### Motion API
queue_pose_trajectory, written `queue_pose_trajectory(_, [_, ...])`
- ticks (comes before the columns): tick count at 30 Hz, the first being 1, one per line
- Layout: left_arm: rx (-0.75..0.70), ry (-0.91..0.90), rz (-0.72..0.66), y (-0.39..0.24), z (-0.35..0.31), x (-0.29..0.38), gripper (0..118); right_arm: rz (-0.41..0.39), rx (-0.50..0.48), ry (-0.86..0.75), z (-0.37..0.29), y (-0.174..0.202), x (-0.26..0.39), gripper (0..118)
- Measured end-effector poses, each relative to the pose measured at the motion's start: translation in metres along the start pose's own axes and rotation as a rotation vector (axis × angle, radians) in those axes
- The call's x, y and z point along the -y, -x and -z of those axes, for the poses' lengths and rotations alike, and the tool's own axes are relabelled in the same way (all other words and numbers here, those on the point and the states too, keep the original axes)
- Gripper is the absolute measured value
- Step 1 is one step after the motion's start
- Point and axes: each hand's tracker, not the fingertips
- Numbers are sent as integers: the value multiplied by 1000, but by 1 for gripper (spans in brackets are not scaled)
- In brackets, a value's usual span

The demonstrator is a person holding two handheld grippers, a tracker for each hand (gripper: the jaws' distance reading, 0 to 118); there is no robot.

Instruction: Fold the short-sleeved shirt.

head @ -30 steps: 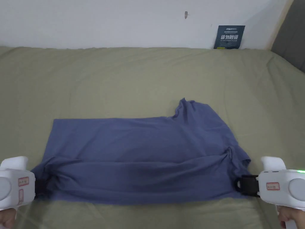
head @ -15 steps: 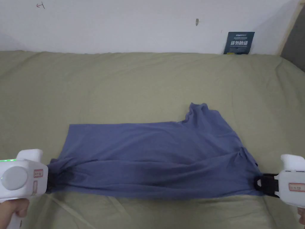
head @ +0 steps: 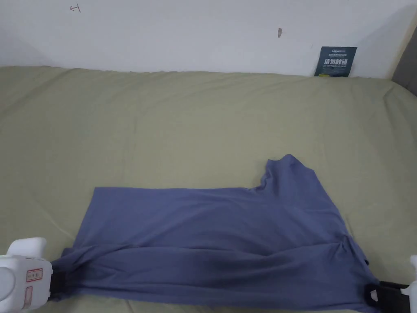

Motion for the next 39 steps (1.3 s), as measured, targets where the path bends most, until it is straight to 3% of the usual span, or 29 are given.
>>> queue_pose_trajectory(2, [6,6,-10,0,4,-3,3,12,3,-1,1,3,0,12])
queue_pose_trajectory(3, [16,2,-12,2,6,-3,21,15,4,-2,2,5,-1,30])
queue_pose_trajectory(5, [27,-13,-10,2,6,-4,113,0,63,-23,-1,10,-1,101])
queue_pose_trajectory(6, [12,-16,0,3,6,-5,115,-17,46,-23,1,2,-3,118])
queue_pose_trajectory(8, [-16,-106,19,9,-11,-4,113,6,57,-102,-9,0,-5,118])
queue_pose_trajectory(11, [38,-124,-5,17,-32,-14,113,18,31,-100,-14,-1,-20,118])
queue_pose_trajectory(14, [22,-183,14,-14,-28,-41,113,8,44,-148,-19,0,-47,118])
queue_pose_trajectory(15, [30,-191,11,-17,-27,-50,110,2,35,-169,-19,1,-54,109])
queue_pose_trajectory(16, [46,-199,0,-10,-25,-62,103,-8,16,-184,-19,2,-61,85])
queue_pose_trajectory(17, [60,-192,9,-12,-21,-75,76,-9,28,-192,-15,3,-69,39])
queue_pose_trajectory(18, [61,-195,21,-15,-14,-86,0,-20,77,-207,-5,14,-75,0])
queue_pose_trajectory(19, [33,-257,3,-19,-3,-98,0,-27,67,-223,1,13,-81,0])
queue_pose_trajectory(21, [-14,-210,42,-28,19,-127,0,-12,37,-184,13,8,-96,0])
queue_pose_trajectory(25, [19,-199,12,-34,61,-165,0,-27,66,-161,39,12,-115,0])
queue_pose_trajectory(26, [21,-179,21,-36,71,-173,11,-32,68,-154,48,19,-118,0])
queue_pose_trajectory(28, [-9,-108,68,-42,93,-189,106,-39,72,-136,59,17,-125,0])
queue_pose_trajectory(29, [-40,-60,78,-45,107,-193,118,-46,72,-124,65,15,-129,0])
queue_pose_trajectory(30, [-66,-123,123,-51,124,-184,113,-53,81,-119,70,23,-132,0])
queue_pose_trajectory(34, [-51,-35,116,-63,159,-183,106,-69,94,-93,86,25,-142,0])
queue_pose_trajectory(35, [-49,-25,116,-65,166,-179,90,-69,93,-83,91,25,-145,0])
queue_pose_trajectory(36, [-34,-11,104,-56,151,-193,45,-68,91,-67,95,24,-148,0])
queue_pose_trajectory(38, [38,-27,59,-55,150,-187,0,-73,103,-58,106,14,-154,0])
queue_pose_trajectory(39, [31,-42,72,-57,149,-183,0,-86,104,-54,110,12,-158,1])
